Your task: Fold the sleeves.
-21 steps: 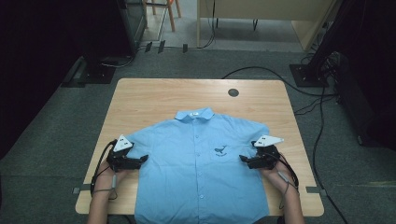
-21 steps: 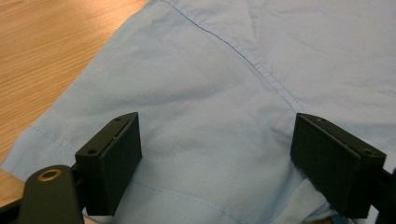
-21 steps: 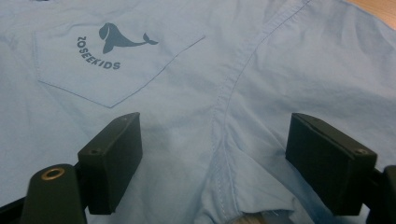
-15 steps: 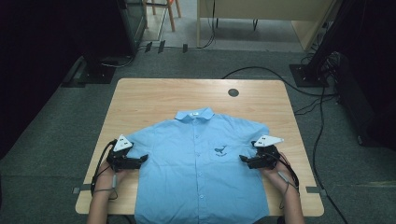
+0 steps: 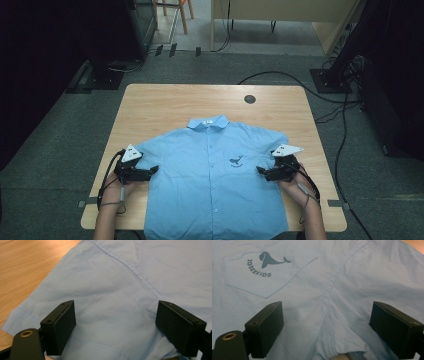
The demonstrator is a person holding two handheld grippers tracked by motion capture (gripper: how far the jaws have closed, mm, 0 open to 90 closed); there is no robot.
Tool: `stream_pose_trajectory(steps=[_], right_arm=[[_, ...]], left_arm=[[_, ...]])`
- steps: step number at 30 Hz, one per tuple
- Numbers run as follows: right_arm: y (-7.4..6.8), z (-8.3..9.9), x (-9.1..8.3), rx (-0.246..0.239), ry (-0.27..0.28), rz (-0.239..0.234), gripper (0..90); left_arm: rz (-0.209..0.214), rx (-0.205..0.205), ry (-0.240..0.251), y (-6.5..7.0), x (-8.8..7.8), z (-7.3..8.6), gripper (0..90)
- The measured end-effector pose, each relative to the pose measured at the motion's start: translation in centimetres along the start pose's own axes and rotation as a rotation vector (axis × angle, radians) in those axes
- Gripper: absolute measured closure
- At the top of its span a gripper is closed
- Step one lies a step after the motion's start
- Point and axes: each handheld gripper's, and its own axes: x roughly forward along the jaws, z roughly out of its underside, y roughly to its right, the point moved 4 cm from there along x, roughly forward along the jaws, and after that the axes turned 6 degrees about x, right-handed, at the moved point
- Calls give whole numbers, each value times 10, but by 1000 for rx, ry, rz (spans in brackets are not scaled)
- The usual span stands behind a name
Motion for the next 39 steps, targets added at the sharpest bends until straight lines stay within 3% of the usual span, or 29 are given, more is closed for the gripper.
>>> stream_pose_trajectory(steps=[3,7,8,14,15,19,26,39], right_arm=[[0,0,0,2,2,6,130],[-3,1,-1,-30,5,-33,133],[-3,1,-1,-30,5,-33,170],[-2,0,-2,-22,15,-29,193],[-2,0,-2,-22,15,-29,233],[-2,0,-2,-23,16,-24,229],[-1,0,0,9,6,11,146],[0,0,-1,14,20,6,216]], left_arm=[[0,0,0,0,0,0,164],[-2,-1,0,0,0,0,165],[-2,-1,0,0,0,0,165],[-14,-13,-1,1,1,-1,165],[-14,-13,-1,1,1,-1,165],[-14,-13,-1,1,1,-1,164],[-18,-18,-1,0,1,0,164],[-46,-43,-4,0,0,0,165]])
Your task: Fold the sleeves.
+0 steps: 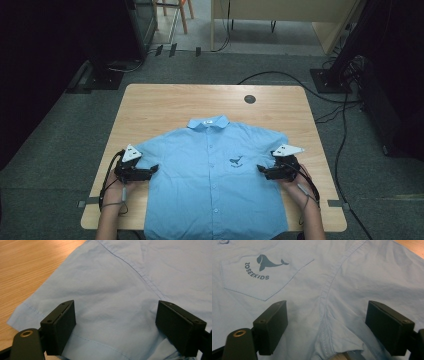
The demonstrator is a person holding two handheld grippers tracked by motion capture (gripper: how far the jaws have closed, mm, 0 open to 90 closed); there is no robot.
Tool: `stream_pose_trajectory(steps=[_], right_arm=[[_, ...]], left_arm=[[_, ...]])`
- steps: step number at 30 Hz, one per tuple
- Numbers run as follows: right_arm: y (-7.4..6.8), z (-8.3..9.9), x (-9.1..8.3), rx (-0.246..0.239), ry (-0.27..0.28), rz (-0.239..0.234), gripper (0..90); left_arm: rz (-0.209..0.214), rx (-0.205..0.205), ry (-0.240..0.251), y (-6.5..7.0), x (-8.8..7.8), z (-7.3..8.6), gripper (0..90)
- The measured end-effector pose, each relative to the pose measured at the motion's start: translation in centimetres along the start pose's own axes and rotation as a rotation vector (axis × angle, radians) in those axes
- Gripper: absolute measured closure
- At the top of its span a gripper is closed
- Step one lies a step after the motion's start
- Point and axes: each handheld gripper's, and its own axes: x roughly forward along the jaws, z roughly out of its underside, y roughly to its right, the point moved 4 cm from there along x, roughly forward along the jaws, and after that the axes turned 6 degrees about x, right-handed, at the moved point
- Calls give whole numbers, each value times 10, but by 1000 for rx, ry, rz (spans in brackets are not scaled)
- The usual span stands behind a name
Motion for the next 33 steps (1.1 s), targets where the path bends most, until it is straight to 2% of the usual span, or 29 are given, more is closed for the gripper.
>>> stream_pose_trajectory(steps=[5,33], right_arm=[[0,-1,1,-12,-2,0,202],[-1,-1,1,16,-4,28,203]], left_arm=[[-7,-9,0,0,0,0,164],[-9,-9,-1,-1,1,-1,164]])
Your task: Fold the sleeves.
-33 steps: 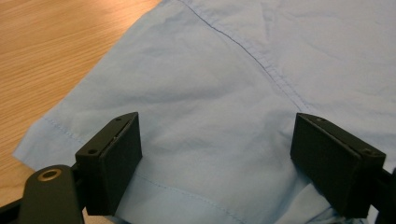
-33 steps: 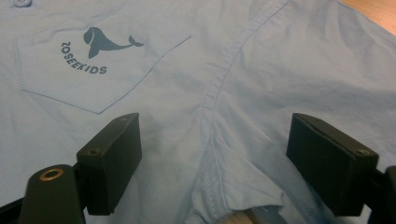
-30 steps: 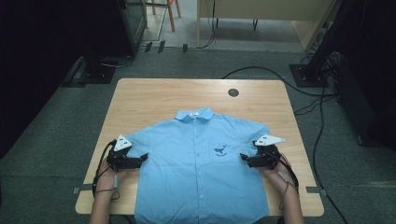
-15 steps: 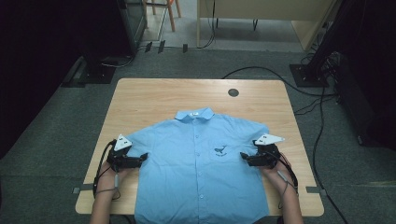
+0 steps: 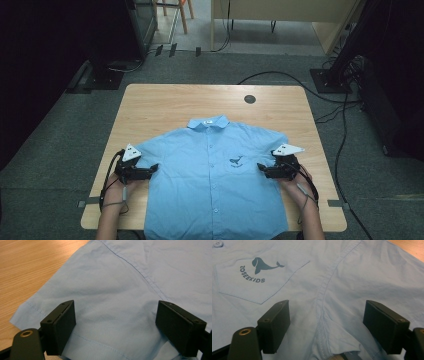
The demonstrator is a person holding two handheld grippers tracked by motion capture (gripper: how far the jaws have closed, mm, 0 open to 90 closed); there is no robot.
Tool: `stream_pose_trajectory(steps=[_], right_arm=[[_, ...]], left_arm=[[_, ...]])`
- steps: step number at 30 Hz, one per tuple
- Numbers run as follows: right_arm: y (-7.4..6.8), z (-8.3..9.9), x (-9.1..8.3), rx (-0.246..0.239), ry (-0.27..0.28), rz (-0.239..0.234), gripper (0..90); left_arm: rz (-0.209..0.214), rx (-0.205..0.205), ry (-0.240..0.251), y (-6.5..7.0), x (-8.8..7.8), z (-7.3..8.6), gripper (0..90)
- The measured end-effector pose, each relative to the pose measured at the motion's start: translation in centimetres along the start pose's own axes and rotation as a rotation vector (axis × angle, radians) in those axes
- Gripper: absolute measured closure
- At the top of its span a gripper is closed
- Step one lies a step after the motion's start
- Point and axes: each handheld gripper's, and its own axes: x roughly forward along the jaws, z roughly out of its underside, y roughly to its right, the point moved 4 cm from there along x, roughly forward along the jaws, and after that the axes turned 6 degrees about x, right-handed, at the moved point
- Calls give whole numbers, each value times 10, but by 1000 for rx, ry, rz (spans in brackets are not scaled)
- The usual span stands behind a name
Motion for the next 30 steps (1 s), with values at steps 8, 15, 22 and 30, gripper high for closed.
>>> stream_pose_trajectory(steps=[8,15,22,30], right_arm=[[2,-5,-9,48,-26,17,227],[2,-11,-15,68,-12,22,230],[2,-18,-24,75,8,24,238],[3,-22,-28,95,31,42,246]], left_arm=[[-2,-1,0,0,0,0,164],[-2,-1,0,0,0,0,165],[-2,-1,0,0,0,0,165],[-2,-1,0,0,0,0,164]])
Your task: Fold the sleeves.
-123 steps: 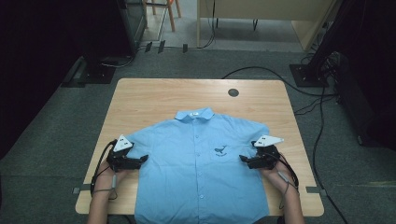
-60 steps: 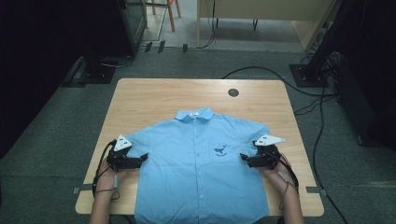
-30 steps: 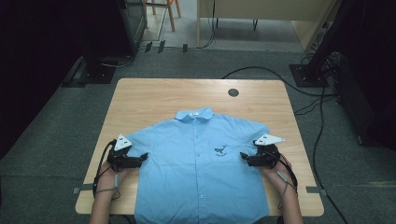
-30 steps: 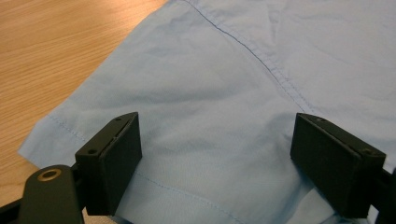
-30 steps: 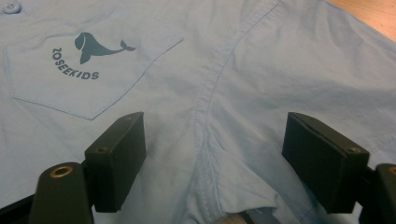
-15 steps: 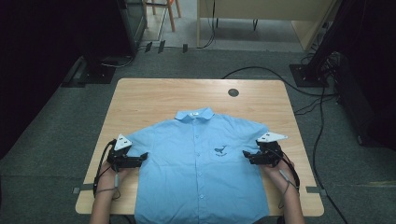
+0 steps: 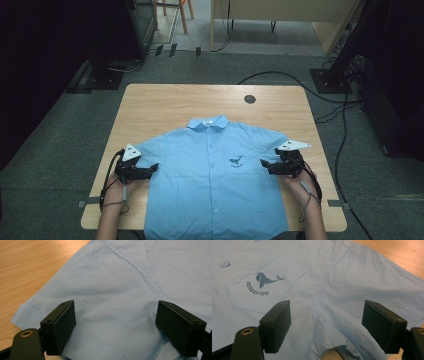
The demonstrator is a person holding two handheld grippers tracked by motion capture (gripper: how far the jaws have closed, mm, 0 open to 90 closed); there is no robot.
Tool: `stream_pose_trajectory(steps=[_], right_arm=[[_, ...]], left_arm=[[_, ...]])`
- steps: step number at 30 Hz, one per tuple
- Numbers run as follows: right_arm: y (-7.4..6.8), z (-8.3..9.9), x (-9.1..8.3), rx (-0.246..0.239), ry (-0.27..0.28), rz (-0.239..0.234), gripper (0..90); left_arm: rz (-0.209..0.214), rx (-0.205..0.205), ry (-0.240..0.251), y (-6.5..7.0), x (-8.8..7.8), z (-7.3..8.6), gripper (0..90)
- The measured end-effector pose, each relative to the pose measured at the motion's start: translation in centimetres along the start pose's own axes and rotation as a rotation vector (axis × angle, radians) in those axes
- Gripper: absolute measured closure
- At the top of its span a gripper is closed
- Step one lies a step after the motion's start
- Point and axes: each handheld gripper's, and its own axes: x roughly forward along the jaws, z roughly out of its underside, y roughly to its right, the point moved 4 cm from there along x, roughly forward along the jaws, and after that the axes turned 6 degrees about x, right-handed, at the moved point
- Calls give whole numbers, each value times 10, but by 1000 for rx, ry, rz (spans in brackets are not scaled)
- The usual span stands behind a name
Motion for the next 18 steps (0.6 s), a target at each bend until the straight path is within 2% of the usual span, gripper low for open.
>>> stream_pose_trajectory(steps=[5,6,7,8,9,15,16,18], right_arm=[[3,-4,-3,44,15,-34,274],[6,-6,-6,76,23,-53,308],[7,-6,-6,78,25,-50,310],[7,-6,-6,78,25,-50,310],[9,-7,-8,57,20,-17,310],[10,-8,-8,57,10,-23,299],[9,-11,-8,33,3,-20,299],[9,-11,-8,33,3,-20,300]], left_arm=[[0,0,0,0,0,0,165],[0,1,-1,0,0,0,165],[0,0,0,0,0,0,165],[0,0,0,0,0,0,164],[0,0,0,0,0,0,164],[-1,-1,-1,0,0,0,165],[-1,-1,-1,0,0,0,165],[0,0,-1,0,0,0,165]])
